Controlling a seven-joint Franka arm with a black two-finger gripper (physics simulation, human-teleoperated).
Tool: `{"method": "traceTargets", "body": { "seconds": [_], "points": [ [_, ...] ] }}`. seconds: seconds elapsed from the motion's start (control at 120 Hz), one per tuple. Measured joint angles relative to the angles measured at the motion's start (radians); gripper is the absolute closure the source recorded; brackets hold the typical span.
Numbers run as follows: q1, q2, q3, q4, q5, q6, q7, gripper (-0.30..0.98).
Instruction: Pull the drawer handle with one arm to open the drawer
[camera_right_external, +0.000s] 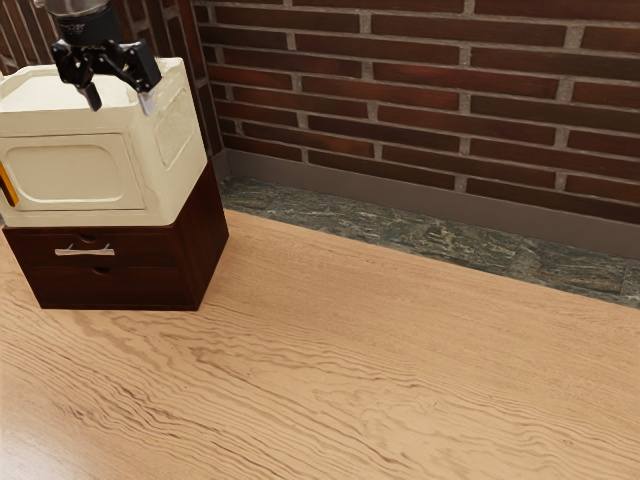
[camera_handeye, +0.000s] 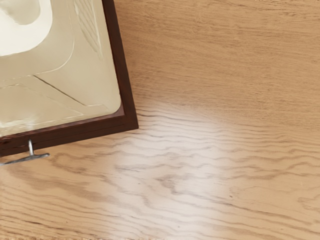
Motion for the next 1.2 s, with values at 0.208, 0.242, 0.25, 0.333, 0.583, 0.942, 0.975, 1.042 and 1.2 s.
{"method": "traceTargets", "body": {
  "seconds": [0.208,0.242,0.25,0.333,0.583,0.942,0.975,1.042,1.2],
  "points": [
    [0.053,0.011,-0.001,0.118,-0.001,-0.039,-0.017,0.0],
    [0.055,0.015,-0.001,0.183,0.003,-0.063,-0.019,0.0],
    [0.055,0.015,-0.001,0.194,0.006,-0.069,-0.02,0.0],
    [0.069,0.016,-0.02,0.291,0.04,-0.121,-0.026,0.0],
    [0.046,0.072,-0.029,0.311,0.068,-0.191,-0.052,0.0],
    [-0.024,-0.214,-0.024,-0.356,0.072,0.007,-0.076,0.0],
    [-0.022,-0.238,-0.024,-0.411,0.072,0.036,-0.079,0.0],
    [-0.02,-0.278,-0.022,-0.502,0.071,0.087,-0.085,0.0],
    [-0.019,-0.35,-0.007,-0.659,0.072,0.197,-0.097,0.0]
  ]
}}
